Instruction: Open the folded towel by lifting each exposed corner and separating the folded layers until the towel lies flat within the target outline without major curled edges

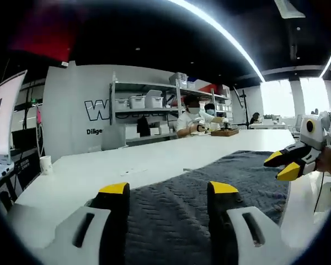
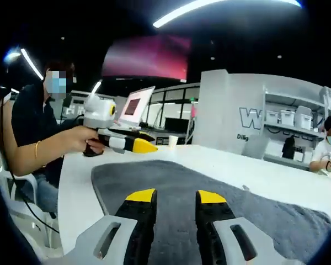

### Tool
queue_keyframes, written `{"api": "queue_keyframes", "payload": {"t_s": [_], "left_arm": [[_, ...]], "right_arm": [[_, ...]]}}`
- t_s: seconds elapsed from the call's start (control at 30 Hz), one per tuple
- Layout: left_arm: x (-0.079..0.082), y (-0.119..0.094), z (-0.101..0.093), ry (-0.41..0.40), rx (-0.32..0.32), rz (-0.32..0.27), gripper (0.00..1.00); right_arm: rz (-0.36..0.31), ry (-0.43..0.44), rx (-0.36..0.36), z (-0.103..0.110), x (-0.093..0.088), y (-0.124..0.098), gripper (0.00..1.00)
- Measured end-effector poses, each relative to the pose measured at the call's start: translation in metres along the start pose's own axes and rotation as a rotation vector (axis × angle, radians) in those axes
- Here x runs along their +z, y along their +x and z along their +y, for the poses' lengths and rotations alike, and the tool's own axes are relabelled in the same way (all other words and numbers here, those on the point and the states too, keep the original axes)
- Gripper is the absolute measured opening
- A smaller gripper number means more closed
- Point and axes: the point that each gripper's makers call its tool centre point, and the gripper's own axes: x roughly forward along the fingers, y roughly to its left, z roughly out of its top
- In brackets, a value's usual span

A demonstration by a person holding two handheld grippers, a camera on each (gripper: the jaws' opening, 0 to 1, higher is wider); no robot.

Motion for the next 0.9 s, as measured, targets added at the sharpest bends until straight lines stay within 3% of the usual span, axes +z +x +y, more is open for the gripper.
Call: {"api": "queue_keyframes", "payload": {"t_s": [0.13,0.47,0.9], "left_arm": [[-0.005,-0.004,-0.017,-0.025,-0.023,-0.001,0.62],[-0.001,-0.026,-0.023,-0.028,0.029,-0.022,0.76],[-0.014,-0.046,-0.032,-0.053,0.061,-0.009,0.89]], "right_arm": [[0.026,0.021,-0.027,-0.013,-0.011,-0.013,0.33],[0.041,0.051,-0.138,-0.047,-0.019,-0.047,0.51],[0.103,0.049,-0.287,-0.096,-0.041,-0.099,0.65]]}}
